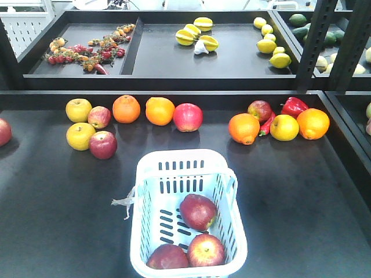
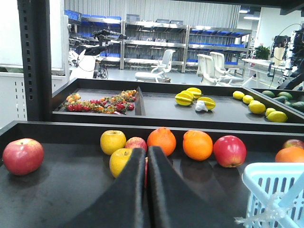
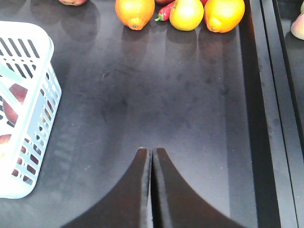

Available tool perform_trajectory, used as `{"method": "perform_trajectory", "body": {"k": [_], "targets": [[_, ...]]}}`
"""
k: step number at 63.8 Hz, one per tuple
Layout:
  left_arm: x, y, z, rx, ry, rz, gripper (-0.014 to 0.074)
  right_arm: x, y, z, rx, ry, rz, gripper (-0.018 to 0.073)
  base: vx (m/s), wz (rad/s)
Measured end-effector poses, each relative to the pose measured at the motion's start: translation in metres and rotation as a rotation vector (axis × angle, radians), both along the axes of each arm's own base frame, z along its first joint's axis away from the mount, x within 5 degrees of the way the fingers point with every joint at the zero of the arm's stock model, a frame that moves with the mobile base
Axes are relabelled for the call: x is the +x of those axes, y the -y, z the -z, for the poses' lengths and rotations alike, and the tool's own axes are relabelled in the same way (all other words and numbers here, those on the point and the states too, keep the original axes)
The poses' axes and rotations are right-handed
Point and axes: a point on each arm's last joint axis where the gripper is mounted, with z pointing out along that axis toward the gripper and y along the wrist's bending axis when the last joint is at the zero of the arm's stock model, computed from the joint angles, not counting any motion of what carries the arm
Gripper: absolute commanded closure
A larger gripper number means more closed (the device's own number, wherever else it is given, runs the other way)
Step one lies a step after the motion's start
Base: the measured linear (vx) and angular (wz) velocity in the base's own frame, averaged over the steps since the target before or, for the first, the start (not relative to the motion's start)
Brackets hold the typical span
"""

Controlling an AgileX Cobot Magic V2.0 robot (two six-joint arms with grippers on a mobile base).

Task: Pick three apples into basket with both arms

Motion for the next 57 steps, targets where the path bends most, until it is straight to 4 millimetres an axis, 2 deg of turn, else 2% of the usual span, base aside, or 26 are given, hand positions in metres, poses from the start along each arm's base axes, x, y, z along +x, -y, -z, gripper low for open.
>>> {"method": "perform_trajectory", "body": {"k": [57], "targets": [[-0.0001, 0.0002, 0.0000, -0.011, 0.000, 0.002, 0.0603, -0.0005, -0.0002, 0.0006, 0.001, -0.009, -0.002, 0.0568, 0.00, 0.00]]}}
